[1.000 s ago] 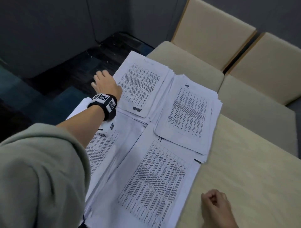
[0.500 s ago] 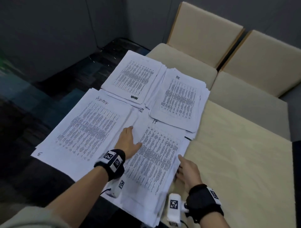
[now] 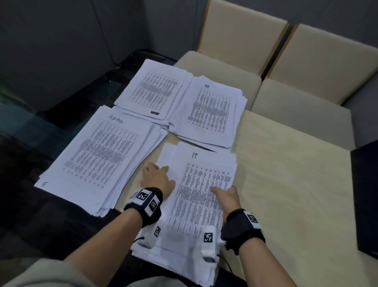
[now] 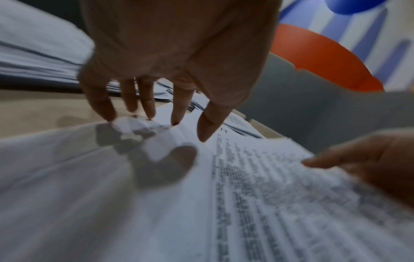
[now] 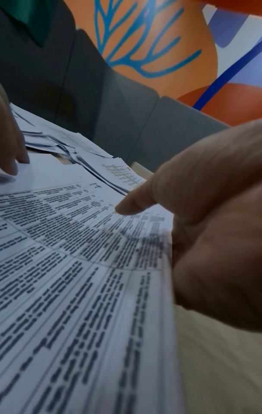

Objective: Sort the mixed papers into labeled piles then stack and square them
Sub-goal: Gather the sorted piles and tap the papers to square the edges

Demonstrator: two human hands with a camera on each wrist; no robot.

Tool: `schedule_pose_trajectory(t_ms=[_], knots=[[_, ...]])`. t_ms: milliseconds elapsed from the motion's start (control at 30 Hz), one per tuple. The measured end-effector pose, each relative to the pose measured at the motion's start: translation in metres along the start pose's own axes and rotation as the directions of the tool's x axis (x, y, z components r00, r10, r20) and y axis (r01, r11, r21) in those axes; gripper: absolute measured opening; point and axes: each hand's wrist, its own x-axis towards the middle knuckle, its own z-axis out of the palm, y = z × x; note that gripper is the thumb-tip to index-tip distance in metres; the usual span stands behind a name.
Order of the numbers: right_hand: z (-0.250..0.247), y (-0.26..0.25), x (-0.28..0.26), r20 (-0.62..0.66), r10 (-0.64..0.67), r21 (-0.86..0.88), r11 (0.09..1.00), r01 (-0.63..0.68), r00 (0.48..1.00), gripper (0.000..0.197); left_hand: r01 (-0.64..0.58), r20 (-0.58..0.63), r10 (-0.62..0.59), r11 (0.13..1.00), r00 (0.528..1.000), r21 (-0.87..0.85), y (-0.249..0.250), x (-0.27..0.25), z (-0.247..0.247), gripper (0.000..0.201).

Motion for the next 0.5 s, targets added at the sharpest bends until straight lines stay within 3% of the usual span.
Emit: schedule_pose_trajectory(t_ms=[100,200,333,433,500], knots=[[-0.025,0.011,-0.003,0.094,0.055,0.036,0.998,-0.058,0.994,0.044,0.119,-0.066,-0.118,0.993,0.991,0.018,0.016,-0.022,0.014,0.075],[-0.053,0.023,-0.013,0.178,0.084,0.046,0.995,-0.094,0.980,0.024,0.203,-0.079,-0.204,0.979,0.976,-0.024,0.030,-0.042,0.026,0.085],[-0.091,0.039,-0.016,0.164,0.032,0.104,0.993,-0.050,0.986,0.021,0.251,0.073,-0.243,0.955,0.967,-0.156,0.038,-0.055,0.040,0.076],[-0.122,0.041,-0.022,0.148,-0.001,0.167,0.986,-0.024,0.989,0.030,0.172,0.056,-0.163,0.954,0.985,-0.244,0.052,-0.068,0.053,0.047],[-0.147,0.035,-0.028,0.187,-0.011,0.215,0.976,-0.030,0.982,0.033,0.111,0.068,-0.091,0.914,0.993,-0.391,0.072,-0.076,0.063,0.050]])
